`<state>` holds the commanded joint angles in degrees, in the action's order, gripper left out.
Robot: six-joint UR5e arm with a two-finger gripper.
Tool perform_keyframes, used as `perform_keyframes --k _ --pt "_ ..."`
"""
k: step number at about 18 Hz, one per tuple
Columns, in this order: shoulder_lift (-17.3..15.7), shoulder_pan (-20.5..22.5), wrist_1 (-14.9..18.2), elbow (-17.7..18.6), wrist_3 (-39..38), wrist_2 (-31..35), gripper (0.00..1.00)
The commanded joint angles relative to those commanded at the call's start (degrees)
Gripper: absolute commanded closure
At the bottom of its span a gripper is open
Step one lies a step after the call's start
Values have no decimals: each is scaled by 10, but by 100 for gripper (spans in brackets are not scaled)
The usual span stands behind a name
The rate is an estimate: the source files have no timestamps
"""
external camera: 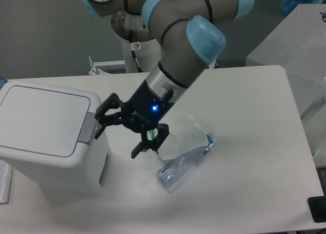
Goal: Open the trash can
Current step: 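Press the grey lid button of the white trash can with the gripper, then hold the gripper beside the trash can as the lid pops open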
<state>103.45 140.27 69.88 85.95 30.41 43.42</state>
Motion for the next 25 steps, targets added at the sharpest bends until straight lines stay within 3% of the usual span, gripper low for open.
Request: perform_keyframes --k 6,25 --pt "-11 -3 -25 22 0 5 0" --pt "3 -6 -27 32 0 15 0"
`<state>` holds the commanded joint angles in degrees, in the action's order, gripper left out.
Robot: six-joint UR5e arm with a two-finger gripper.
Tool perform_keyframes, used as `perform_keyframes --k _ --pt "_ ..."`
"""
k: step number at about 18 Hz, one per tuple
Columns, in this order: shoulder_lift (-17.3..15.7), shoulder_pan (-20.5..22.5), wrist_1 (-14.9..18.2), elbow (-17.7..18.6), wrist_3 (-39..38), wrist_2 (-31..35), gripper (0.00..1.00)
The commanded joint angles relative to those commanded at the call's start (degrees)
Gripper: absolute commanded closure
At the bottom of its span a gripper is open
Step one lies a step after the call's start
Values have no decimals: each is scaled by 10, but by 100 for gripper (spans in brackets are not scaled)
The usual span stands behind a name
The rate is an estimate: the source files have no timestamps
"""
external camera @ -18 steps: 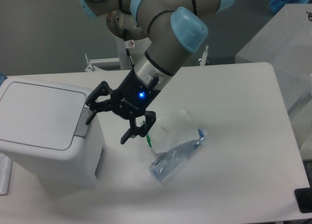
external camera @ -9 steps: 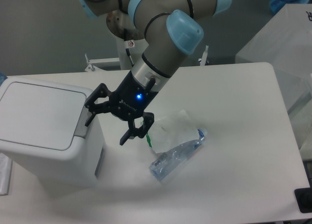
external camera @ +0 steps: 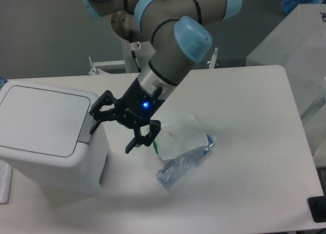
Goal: Open the trash can
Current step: 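Hold the gripper beside the trash can as the lid pops open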
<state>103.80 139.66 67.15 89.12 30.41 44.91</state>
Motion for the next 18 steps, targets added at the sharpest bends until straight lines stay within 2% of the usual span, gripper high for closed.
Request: perform_keyframes --k 11,15,18 --pt "0 0 2 -9 -1 11 0" --pt "3 22 -43 -17 -2 11 0" --pt "27 45 -63 -32 2 12 0"
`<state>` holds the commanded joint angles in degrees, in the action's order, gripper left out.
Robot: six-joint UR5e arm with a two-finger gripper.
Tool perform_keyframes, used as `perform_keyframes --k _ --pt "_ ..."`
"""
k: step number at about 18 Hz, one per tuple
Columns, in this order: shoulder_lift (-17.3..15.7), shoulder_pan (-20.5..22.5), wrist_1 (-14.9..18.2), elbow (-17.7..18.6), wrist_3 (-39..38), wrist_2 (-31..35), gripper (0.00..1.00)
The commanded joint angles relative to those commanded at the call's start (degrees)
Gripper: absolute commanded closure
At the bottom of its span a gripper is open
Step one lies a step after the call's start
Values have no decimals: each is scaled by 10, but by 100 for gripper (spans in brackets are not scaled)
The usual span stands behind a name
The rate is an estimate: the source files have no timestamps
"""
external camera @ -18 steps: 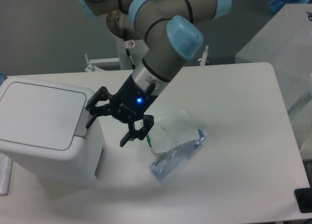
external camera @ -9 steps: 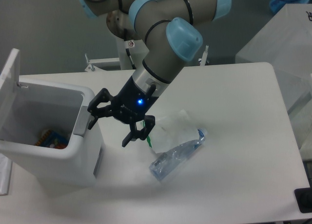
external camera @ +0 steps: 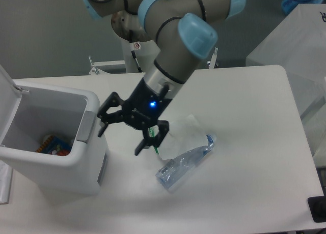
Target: Open the trash can
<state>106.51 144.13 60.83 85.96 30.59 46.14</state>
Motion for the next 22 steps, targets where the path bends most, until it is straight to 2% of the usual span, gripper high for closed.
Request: perform_keyframes --k 2,4,8,11,14,17,22 --pt "21 10 -12 -18 1 2 0" --pt "41 13 -13 -31 29 30 0" --pt "58 21 -12 -36 149 182 0" --pt "70 41 -13 -39 229 234 0" --pt "76 42 -10 -30 314 301 0" --pt "79 34 -9 -28 324 352 0" --pt "83 24 -7 -25 331 384 0"
